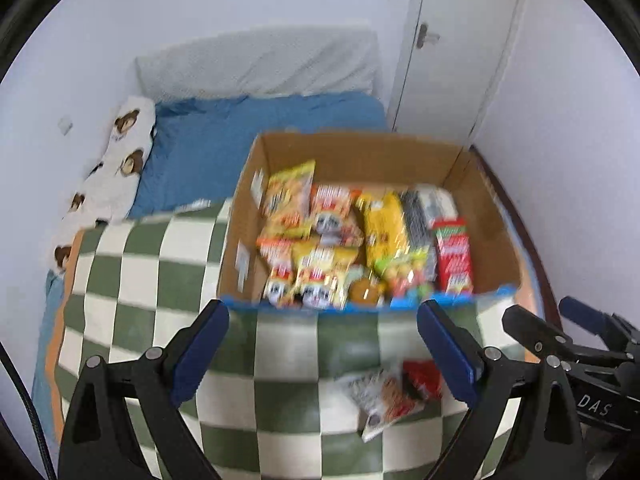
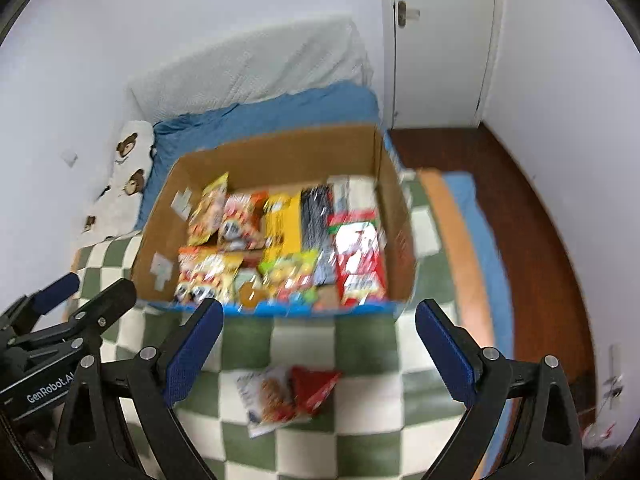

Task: Organize snacks
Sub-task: 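Lift both tools back toward the last two snacks, then grasp the cranberry oat cookie pack with left tool while right tool grasps red triangular packet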

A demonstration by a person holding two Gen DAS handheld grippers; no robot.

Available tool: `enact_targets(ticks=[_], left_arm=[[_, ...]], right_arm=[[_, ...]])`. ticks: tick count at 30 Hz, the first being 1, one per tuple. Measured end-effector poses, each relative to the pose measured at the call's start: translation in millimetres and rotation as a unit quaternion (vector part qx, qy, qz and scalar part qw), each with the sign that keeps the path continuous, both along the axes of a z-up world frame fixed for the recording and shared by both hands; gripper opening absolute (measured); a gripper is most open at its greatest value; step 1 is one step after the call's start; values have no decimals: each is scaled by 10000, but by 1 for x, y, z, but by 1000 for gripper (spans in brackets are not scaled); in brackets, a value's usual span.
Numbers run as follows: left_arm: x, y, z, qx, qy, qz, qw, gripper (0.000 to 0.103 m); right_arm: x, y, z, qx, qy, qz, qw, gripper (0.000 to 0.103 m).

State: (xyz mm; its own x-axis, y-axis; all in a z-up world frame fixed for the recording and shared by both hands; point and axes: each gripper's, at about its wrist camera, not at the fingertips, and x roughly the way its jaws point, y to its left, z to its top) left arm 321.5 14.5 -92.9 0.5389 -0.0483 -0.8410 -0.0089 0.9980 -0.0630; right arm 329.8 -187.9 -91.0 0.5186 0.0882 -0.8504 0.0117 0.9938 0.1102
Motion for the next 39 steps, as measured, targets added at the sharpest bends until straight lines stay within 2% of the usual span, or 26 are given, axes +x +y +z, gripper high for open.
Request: enact_targets(ticks=[5,10,13,15,16,18,19,23,27,30,32,33,36,39], left_arm=[[-13,6,-60,-10,787,200,9967,96],[-18,4,-110,93,1323,306,9907,96],[-18,0,-129,71,1570,343,9870,96],[-17,-3,-139,29,1708,347,9847,96],[-16,-5,-142,22,1759,336,9838,96],[-13,-9,-148,-13,1866,306,9820,96],[-11,-10,-151,-74,1918,304,9809,96],[-2,-17,-163,-466,2196,322,9739,96],[12,-31,-185,-1141,2638,282,9574,96],[22,-46,-201,-1426,2835,217,9481,96],[25,-54,-205,-1295,2803,174,9510,92],[24,-57,-205,-1156,2742,135,9546,81],[13,-63,-202,-748,2557,-145,9638,60],[-14,-64,-200,-326,2459,-498,9675,56]], right_arm=[[-13,-7,-64,467,830,-163,9953,99],[-10,-18,-141,1048,1535,-489,9814,98],[-5,-20,-166,1267,1671,-620,9758,89],[0,-15,-179,1283,1696,-587,9753,75],[2,-13,-183,1227,1713,-559,9760,69],[5,-8,-192,1095,1785,-476,9767,52],[4,-7,-195,1015,1788,-427,9777,48],[-5,-13,-194,993,1811,-354,9778,46],[-16,-29,-191,969,1889,-419,9763,46],[-25,-38,-190,921,1903,-468,9763,46],[-31,-40,-191,913,1929,-490,9757,46],[-32,-41,-192,914,1942,-501,9754,46],[-41,-43,-195,918,1979,-497,9747,46],[-51,-38,-196,880,2010,-382,9749,46]])
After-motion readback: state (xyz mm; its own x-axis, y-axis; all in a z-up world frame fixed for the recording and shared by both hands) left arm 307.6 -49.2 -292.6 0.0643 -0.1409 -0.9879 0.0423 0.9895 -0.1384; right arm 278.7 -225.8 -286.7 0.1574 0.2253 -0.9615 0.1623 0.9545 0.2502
